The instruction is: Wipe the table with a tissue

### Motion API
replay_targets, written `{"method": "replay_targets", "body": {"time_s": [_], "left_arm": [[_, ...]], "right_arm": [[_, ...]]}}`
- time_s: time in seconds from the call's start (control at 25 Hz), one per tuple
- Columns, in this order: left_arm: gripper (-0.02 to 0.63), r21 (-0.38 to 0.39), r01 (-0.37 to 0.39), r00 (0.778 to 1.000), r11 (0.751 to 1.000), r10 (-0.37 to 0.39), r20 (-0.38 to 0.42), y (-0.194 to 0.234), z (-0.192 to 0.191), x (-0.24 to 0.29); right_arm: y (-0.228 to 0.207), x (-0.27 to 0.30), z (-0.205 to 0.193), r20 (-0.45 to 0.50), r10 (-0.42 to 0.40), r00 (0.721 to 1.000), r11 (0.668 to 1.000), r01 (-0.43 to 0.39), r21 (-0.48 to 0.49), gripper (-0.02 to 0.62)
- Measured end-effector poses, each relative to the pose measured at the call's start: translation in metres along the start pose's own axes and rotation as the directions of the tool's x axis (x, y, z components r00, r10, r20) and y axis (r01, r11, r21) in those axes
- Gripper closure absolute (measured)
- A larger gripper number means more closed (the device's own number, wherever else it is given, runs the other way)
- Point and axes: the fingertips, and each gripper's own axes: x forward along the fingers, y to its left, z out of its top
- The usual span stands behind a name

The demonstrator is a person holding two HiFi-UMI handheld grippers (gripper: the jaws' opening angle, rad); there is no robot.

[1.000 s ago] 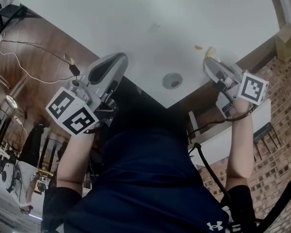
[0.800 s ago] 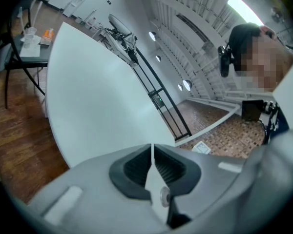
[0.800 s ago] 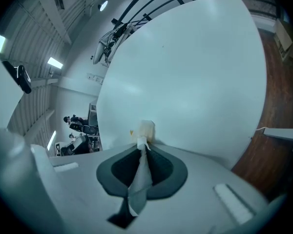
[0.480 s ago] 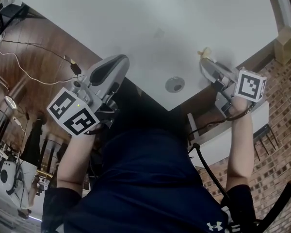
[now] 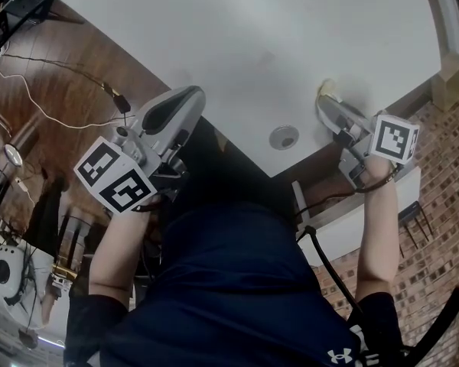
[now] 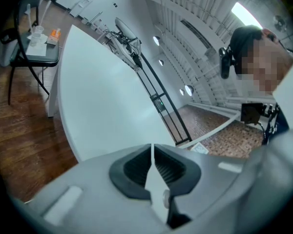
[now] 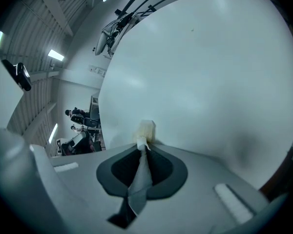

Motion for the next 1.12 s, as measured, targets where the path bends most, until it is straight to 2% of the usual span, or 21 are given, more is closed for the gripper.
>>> {"method": "replay_targets", "body": {"time_s": [0.72,1.12], "left_arm": [[0.588,-0.009,-0.023,0.999,1.0,0.023,0.045,0.01,0.024,-0.025],[0.588,-0.007,-0.025,0.998,1.0,0.025,0.053,0.013,0.028,-0.037]], "right_arm": [[0.04,0.04,0.006,-0.065,0.038,0.997,0.998,-0.041,-0.048,0.581],[0.048,0.05,0.007,-0.06,0.036,0.998,0.998,-0.039,-0.057,0.581]]}}
